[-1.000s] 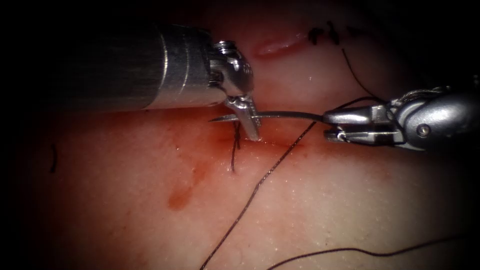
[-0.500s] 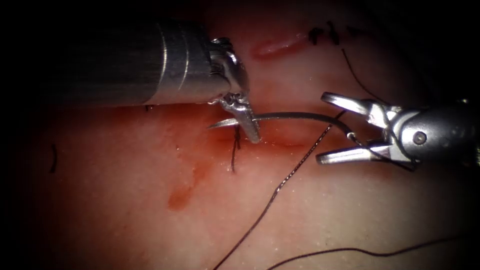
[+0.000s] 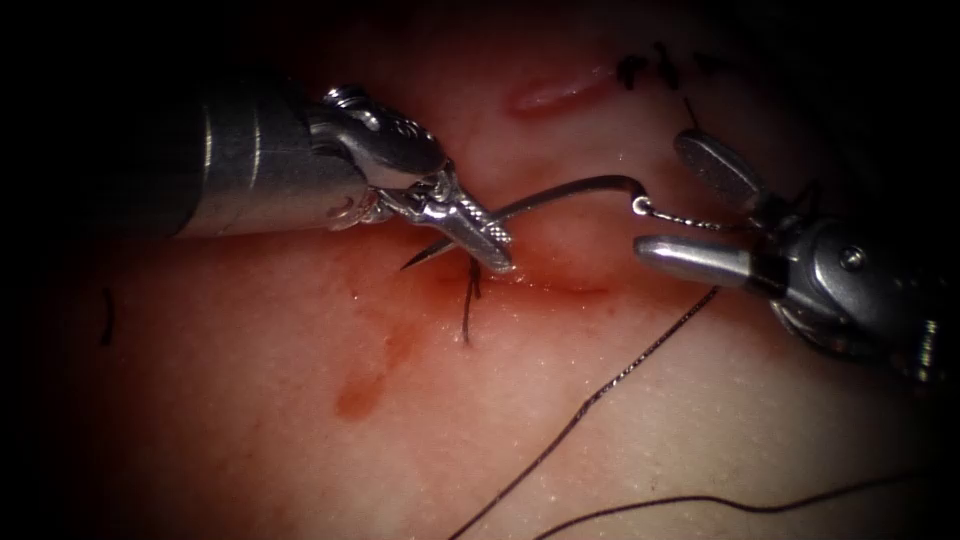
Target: Wound Closure
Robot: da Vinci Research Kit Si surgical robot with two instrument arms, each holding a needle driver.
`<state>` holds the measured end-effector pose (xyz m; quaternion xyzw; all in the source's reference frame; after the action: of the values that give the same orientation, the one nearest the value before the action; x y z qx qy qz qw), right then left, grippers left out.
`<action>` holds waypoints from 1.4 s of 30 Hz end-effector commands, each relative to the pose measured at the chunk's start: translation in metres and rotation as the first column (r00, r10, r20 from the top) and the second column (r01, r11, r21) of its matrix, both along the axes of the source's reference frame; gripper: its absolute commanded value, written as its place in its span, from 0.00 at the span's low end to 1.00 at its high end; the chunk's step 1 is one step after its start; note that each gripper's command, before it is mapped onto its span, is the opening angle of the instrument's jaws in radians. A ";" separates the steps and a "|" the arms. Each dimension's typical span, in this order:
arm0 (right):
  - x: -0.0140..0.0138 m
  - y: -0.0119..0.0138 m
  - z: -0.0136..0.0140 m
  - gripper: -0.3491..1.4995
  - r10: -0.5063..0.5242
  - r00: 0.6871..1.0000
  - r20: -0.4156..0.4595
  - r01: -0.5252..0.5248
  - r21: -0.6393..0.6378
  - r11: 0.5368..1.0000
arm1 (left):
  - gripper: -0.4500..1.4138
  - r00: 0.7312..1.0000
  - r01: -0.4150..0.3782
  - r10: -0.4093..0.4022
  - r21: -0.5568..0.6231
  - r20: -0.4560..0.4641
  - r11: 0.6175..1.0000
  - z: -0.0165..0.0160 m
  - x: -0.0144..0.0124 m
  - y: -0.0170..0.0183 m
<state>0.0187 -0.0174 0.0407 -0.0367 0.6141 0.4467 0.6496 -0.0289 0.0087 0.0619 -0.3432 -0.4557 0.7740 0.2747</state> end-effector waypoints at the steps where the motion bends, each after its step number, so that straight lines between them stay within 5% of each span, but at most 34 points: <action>1: 0.0015 0.0002 0.0004 0.91 0.039 0.999 -0.022 -0.038 0.041 0.998 | 0.00 1.000 0.016 -0.016 -0.005 0.013 1.000 0.0003 -0.0007 0.0003; 9: 0.0038 0.0011 0.0006 0.97 0.134 0.988 0.082 -0.142 0.094 0.985 | 0.00 0.969 0.212 -0.212 0.020 0.126 0.977 -0.0003 -0.0013 0.0001; 14: 0.0050 0.0009 0.0009 0.98 0.050 0.990 0.130 -0.050 -0.007 0.999 | 0.00 0.920 0.344 -0.354 0.085 0.168 0.935 0.0001 -0.0020 0.0004; 29: 0.0033 0.0016 0.0007 0.92 0.020 0.984 0.177 -0.002 -0.097 0.995 | 0.00 0.831 0.471 -0.505 0.190 0.234 0.862 0.0012 -0.0017 -0.0025; 34: 0.0038 0.0020 0.0011 0.94 -0.033 0.994 0.105 0.036 -0.025 0.999 | 0.00 0.820 0.481 -0.516 0.191 0.248 0.856 0.0014 -0.0018 -0.0027; 42: 0.0056 0.0028 0.0018 0.84 -0.096 0.995 0.018 0.095 0.034 0.995 | 0.00 0.805 0.515 -0.544 0.178 0.237 0.839 0.0012 -0.0019 -0.0027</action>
<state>0.0234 -0.0150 0.0425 0.0089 0.6013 0.4250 0.6765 -0.0302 0.0057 0.0627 -0.5496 -0.4120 0.5826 0.4345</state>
